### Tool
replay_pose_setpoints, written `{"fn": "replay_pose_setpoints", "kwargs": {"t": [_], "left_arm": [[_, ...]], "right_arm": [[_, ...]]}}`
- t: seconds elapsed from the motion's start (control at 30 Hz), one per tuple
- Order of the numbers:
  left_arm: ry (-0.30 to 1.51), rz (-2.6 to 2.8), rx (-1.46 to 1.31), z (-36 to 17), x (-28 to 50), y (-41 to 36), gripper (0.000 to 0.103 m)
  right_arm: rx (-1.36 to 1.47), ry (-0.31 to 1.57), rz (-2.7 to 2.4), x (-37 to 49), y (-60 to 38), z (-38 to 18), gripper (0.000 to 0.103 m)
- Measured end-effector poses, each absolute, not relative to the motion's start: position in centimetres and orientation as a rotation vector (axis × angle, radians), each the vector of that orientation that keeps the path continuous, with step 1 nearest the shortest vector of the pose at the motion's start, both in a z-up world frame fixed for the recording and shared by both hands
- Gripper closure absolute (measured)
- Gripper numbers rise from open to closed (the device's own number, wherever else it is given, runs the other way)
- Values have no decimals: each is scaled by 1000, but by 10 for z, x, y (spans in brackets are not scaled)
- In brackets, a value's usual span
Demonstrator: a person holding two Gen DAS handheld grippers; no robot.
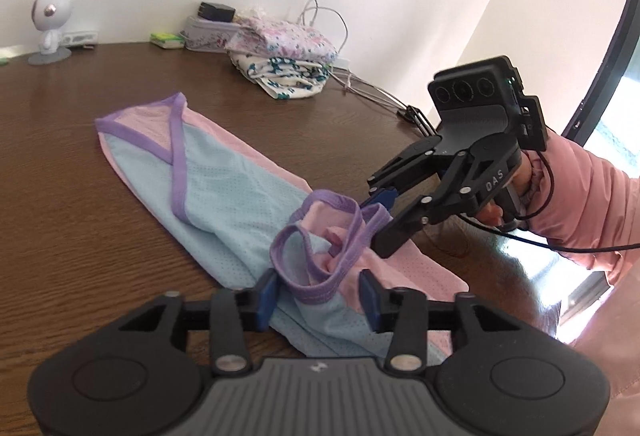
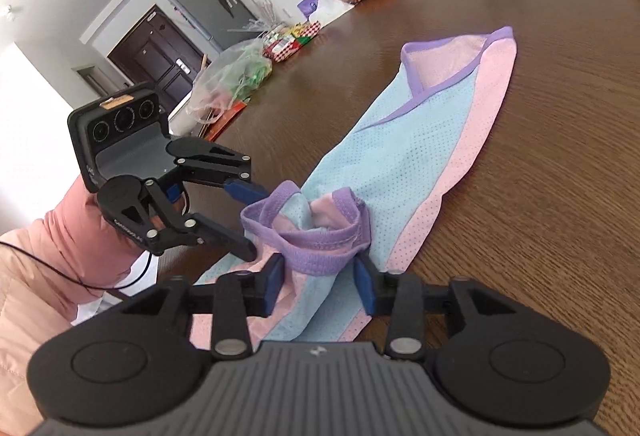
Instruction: Fold clothes
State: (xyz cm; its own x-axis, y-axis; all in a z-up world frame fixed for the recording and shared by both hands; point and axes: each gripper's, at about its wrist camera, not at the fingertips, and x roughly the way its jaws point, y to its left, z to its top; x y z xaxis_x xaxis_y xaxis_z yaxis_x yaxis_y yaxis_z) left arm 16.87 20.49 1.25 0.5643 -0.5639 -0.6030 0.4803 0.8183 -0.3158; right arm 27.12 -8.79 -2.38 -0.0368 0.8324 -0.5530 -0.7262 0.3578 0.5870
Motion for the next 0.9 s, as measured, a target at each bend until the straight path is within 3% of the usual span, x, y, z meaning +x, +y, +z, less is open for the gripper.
{"fn": "replay_pose_setpoints", "kwargs": {"t": [0.1,0.17,0.23,0.3,0.37,0.43,0.53,0.7,0.9], "left_arm": [[661,-541,-86,32,147,206,35],[606,-503,-45,43,128,199,35],[556,-515,4,52,106,183,36],[520,-538,79,55,88,160,45],[513,-555,154,53,78,136,53],[540,-560,210,44,73,117,62],[582,-559,220,29,73,109,89],[626,-541,161,9,75,117,90],[668,-523,90,-8,76,125,90]], "right_arm": [[148,912,1201,257,-107,-9,49],[145,849,1163,242,-119,1,41],[103,781,1135,219,-124,11,41],[34,725,1134,194,-118,17,46],[-68,688,1124,171,-103,21,69],[-173,653,1094,152,-88,20,81],[-275,624,1072,138,-71,12,83],[-340,655,1042,133,-60,-14,85],[-225,707,1026,149,-76,-24,85]]}}
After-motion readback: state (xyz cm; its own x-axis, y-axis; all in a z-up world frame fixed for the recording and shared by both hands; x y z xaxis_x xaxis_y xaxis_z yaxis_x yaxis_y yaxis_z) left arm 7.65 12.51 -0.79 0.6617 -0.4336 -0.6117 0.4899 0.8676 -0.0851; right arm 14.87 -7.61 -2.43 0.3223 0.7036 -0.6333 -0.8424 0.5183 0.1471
